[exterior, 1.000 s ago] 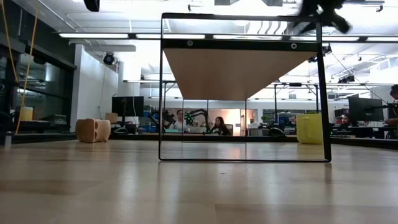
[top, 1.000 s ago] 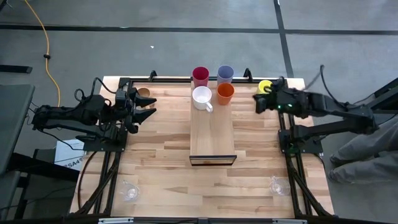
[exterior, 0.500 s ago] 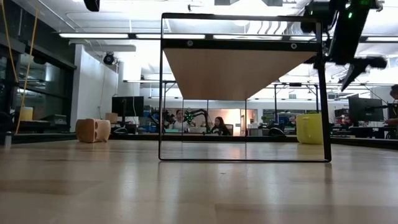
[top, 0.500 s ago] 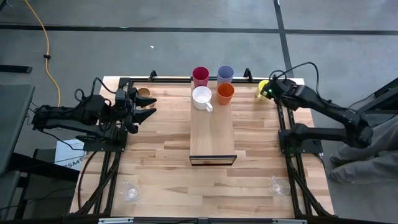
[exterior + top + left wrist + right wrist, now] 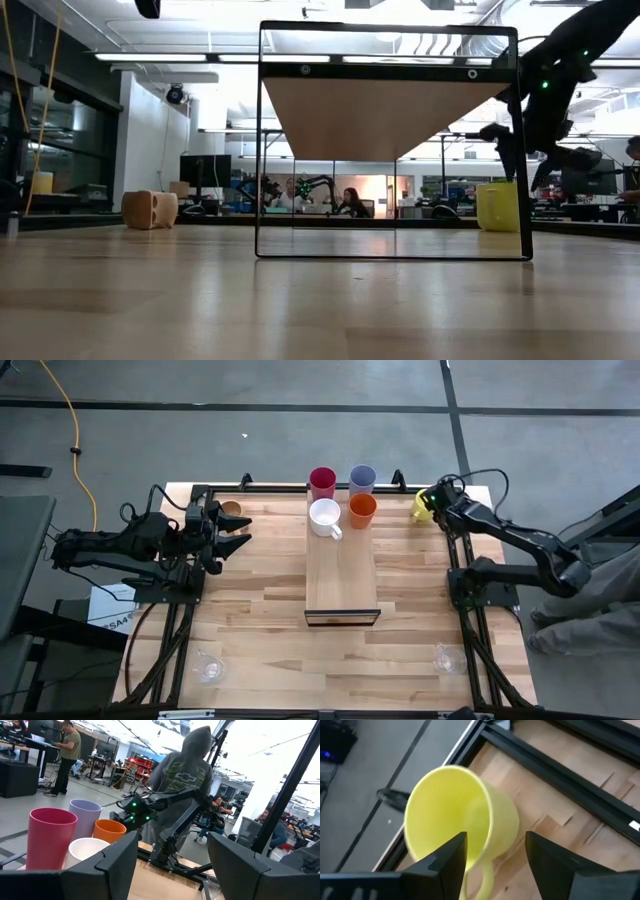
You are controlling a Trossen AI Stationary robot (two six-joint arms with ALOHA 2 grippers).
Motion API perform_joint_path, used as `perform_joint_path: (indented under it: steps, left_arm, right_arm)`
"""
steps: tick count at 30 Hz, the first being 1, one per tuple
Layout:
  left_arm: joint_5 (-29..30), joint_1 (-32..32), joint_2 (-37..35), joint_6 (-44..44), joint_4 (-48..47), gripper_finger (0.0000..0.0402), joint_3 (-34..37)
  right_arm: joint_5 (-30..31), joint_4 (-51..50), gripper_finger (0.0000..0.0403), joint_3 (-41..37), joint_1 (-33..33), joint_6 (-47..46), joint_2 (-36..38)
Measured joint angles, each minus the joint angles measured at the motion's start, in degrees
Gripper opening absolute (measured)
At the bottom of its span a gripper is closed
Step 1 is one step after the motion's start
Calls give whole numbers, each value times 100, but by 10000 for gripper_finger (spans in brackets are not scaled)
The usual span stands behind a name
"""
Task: Stack small to large cups/mugs on shelf
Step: Put the yellow cup on the shelf
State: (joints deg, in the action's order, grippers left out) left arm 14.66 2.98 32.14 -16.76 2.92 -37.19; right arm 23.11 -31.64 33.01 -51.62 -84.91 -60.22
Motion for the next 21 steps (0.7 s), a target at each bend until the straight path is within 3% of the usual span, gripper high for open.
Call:
perform_joint_path:
  steps: [13, 21]
  left_arm:
    - [2, -2, 0, -19, 13, 227, 0]
    - [162, 0, 0, -21, 31, 227, 0]
  right_arm:
    - [-283, 799, 136, 0, -393, -193, -1004]
    - [-315, 659, 14, 0, -389, 161, -936]
